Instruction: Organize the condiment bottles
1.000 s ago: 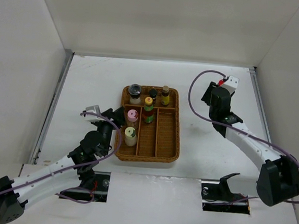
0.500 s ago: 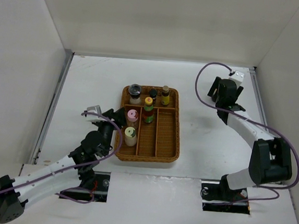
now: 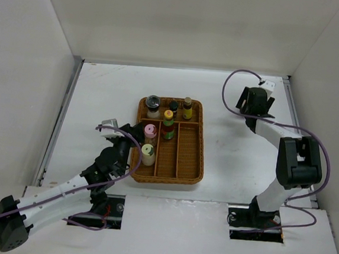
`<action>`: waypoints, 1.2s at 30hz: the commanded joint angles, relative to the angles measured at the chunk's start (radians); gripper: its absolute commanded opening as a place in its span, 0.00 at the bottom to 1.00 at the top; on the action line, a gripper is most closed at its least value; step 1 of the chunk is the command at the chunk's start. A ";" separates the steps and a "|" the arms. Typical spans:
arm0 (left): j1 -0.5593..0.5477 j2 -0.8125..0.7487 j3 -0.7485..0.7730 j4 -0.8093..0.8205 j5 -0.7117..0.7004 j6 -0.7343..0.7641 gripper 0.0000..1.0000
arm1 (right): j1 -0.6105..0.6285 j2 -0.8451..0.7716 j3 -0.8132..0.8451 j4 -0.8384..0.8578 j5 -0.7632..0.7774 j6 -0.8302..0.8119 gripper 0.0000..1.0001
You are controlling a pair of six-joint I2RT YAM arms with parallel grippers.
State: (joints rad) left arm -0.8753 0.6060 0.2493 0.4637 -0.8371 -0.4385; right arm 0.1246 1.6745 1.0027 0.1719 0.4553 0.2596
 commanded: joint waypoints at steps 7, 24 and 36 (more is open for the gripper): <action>0.008 0.021 0.024 0.033 0.010 -0.002 0.55 | -0.010 0.079 0.088 0.164 -0.029 -0.037 0.86; 0.008 0.026 0.028 0.029 0.010 0.000 0.54 | -0.018 0.157 0.132 0.201 0.006 -0.069 0.67; 0.008 0.011 0.033 0.026 0.010 0.004 0.54 | 0.043 -0.018 0.007 0.301 0.043 -0.056 0.56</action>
State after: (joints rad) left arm -0.8707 0.6300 0.2497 0.4637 -0.8337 -0.4377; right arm 0.1310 1.7760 1.0245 0.3573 0.4740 0.1944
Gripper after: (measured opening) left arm 0.545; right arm 0.727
